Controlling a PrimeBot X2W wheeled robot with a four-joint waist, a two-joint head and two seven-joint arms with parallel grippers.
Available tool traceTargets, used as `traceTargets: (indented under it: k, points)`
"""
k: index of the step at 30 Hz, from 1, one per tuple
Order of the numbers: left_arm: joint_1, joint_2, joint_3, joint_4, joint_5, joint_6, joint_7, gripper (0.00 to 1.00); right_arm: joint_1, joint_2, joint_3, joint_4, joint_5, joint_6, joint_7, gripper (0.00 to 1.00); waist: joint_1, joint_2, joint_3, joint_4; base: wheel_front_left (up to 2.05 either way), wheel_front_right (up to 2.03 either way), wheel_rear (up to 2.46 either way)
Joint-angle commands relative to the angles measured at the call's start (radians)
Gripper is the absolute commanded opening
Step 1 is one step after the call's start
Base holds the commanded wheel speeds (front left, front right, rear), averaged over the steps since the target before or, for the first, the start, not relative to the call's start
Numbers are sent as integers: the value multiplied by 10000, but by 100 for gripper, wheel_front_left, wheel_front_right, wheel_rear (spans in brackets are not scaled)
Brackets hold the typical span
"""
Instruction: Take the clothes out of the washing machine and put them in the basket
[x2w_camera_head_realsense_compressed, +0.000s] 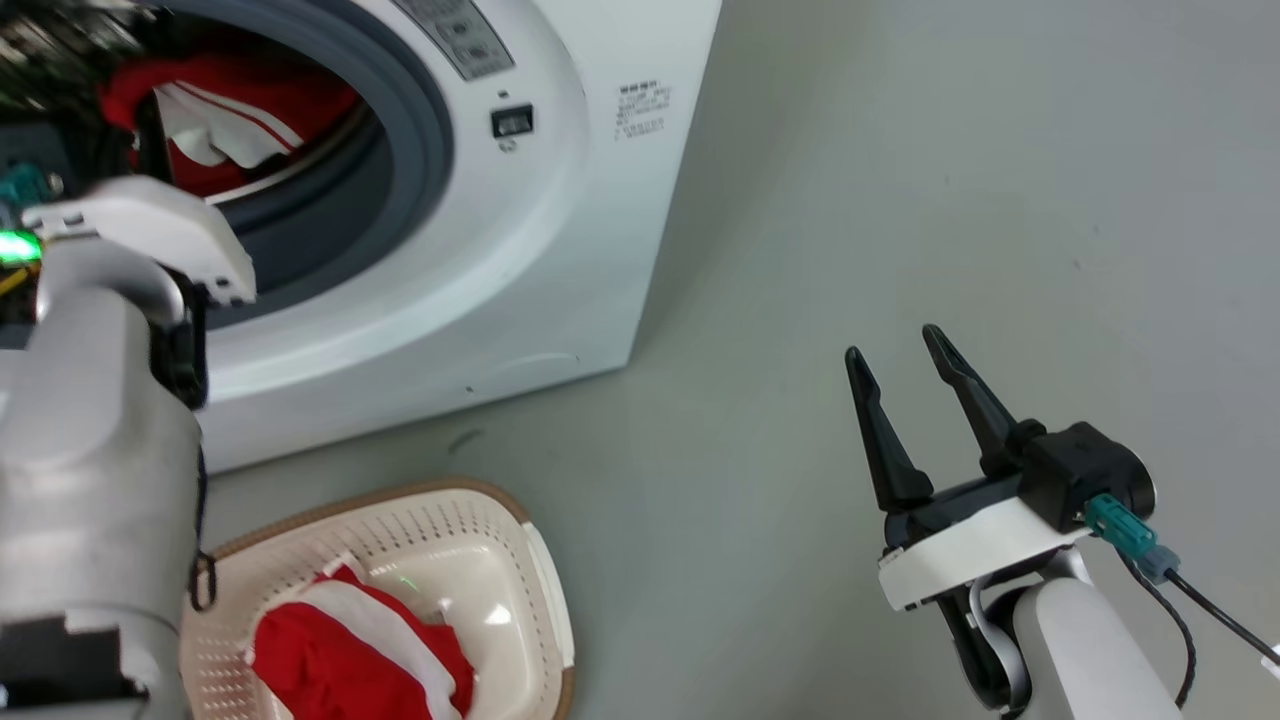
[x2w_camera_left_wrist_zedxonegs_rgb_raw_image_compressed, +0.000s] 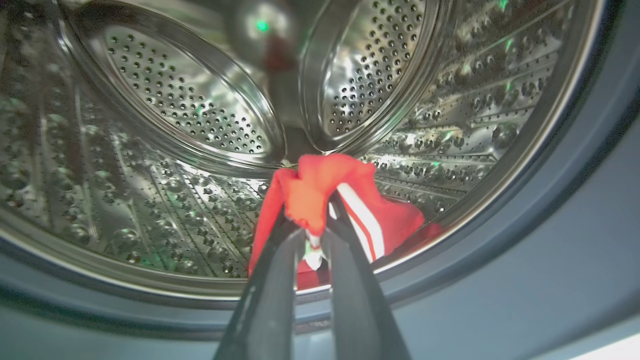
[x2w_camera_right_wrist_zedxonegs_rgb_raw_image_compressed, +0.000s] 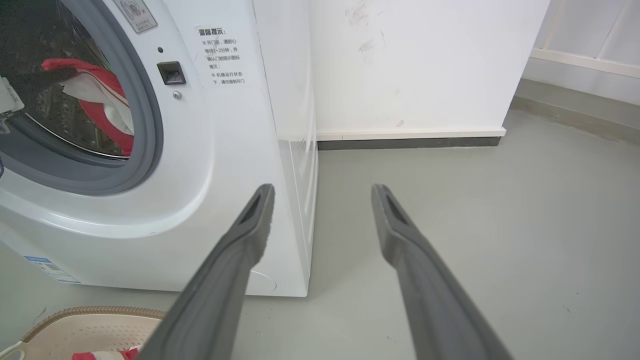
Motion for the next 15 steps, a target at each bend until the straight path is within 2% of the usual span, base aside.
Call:
traceTargets:
  k: [1, 15]
  points:
    - [325, -96, 78, -205, -73, 46, -68, 0, 151, 7, -56, 28, -23, -7, 17, 100, 0, 0, -482, 261, 0, 0, 0]
    - [3480, -1077, 804, -3784, -50, -137, -64, 0, 1140, 8, -603, -391, -470, -7, 630, 100, 0, 0, -2097, 1244, 0, 0, 0]
